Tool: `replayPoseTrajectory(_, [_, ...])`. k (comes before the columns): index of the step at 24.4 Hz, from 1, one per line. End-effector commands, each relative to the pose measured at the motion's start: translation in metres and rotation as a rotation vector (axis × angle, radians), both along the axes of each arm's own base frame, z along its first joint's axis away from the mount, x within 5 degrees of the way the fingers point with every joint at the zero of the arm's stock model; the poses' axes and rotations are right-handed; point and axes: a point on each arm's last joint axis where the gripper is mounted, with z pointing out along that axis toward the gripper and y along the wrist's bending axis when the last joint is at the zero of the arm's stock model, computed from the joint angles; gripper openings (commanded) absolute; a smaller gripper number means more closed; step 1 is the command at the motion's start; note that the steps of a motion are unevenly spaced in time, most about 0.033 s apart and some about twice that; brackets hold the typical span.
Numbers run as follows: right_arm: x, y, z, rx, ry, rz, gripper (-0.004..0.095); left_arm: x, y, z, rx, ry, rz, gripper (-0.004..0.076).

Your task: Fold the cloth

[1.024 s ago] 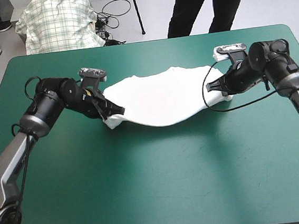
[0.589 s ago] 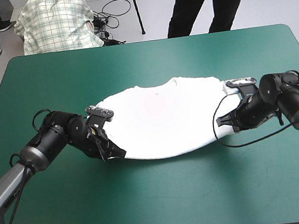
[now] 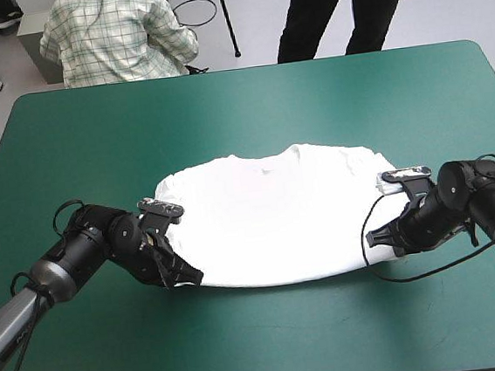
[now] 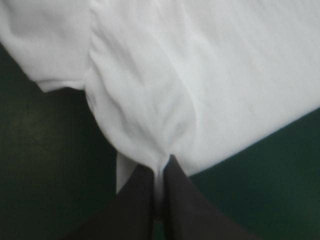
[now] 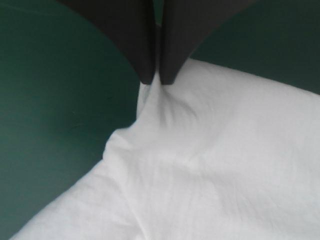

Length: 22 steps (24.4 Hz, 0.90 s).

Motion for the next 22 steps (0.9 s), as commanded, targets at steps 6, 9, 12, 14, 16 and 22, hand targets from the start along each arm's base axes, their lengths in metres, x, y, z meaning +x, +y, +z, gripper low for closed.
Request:
replayPoseTrajectory(6, [0.002, -0.005, 0.028, -0.044, -0.089, 0.003, 0.0562, -0.009, 0.005, 0.023, 0.033, 0.009, -0.034, 0.0613])
replayPoseTrajectory(9, [0.007, -0.012, 0.052, -0.106, -0.187, -0.038, 0.0636, -0.006, 0.008, 0.055, 0.034, -0.099, -0.009, 0.0617])
replayPoseTrajectory(12, [0.016, -0.02, 0.082, -0.174, -0.327, -0.111, 0.0634, -0.004, 0.012, 0.114, -0.028, -0.332, 0.022, 0.0617])
replayPoseTrajectory(14, [0.024, -0.024, 0.1, -0.195, -0.43, -0.161, 0.0633, -0.005, 0.016, 0.153, -0.071, -0.478, 0.051, 0.0618])
replayPoseTrajectory(16, [0.032, -0.024, 0.1, -0.192, -0.473, -0.195, 0.0631, -0.006, 0.017, 0.173, -0.102, -0.538, 0.056, 0.0618])
replayPoseTrajectory(22, [0.057, -0.021, 0.076, -0.204, -0.415, -0.204, 0.063, -0.008, 0.017, 0.182, -0.116, -0.56, 0.059, 0.0618])
